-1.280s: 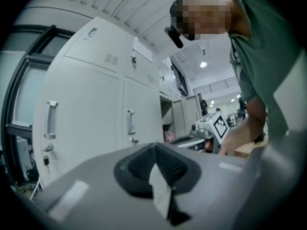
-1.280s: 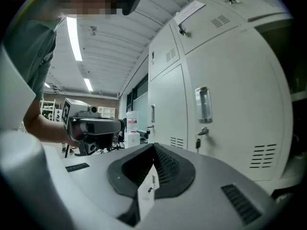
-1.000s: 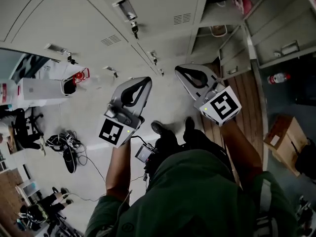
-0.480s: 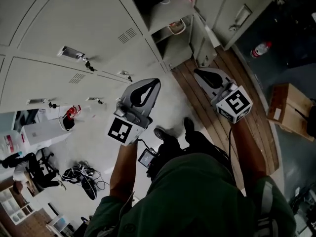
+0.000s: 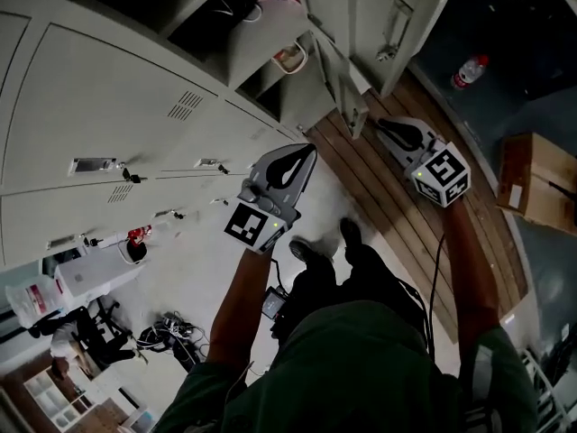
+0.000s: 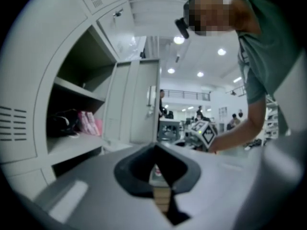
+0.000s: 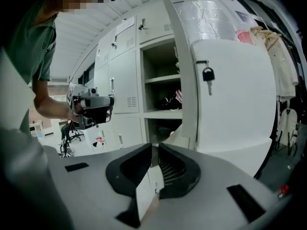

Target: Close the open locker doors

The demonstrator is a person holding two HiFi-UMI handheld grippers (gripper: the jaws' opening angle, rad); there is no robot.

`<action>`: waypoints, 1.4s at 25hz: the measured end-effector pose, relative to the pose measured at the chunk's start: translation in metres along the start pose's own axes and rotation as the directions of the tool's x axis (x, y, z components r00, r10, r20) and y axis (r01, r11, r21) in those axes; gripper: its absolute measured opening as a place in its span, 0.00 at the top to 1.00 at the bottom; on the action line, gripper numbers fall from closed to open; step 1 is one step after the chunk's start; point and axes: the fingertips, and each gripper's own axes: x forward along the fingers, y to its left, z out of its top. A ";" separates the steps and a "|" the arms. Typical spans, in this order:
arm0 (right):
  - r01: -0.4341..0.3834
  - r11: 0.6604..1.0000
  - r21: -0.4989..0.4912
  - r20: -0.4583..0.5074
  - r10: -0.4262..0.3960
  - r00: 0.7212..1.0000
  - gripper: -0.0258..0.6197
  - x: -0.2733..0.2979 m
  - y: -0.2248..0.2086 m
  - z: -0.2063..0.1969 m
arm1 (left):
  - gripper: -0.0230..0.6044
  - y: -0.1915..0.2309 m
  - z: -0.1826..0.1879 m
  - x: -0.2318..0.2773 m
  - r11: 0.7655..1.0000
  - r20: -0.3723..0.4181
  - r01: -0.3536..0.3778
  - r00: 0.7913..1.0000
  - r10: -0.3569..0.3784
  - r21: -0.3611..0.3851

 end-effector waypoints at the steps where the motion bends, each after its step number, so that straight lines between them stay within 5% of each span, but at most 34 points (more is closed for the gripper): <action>1: -0.005 1.000 0.000 -0.007 0.005 1.000 0.94 0.003 -0.006 -0.008 | 0.96 0.001 -0.006 0.008 1.000 -0.009 0.004 1.000 -0.004 -0.001; 4: -0.029 1.000 0.000 -0.024 0.029 0.999 0.84 0.012 -0.016 -0.028 | 0.96 -0.001 -0.026 0.027 1.000 -0.033 0.020 0.999 -0.021 -0.006; 17: -0.094 0.992 -0.079 -0.050 0.091 0.995 0.84 0.053 -0.026 -0.057 | 0.96 -0.008 -0.072 0.062 0.998 -0.036 0.042 0.998 -0.044 -0.052; 35: -0.185 0.977 -0.108 -0.063 0.179 0.982 0.88 0.142 0.043 -0.024 | 0.96 0.074 -0.081 -0.016 0.993 -0.024 -0.117 0.993 0.116 -0.029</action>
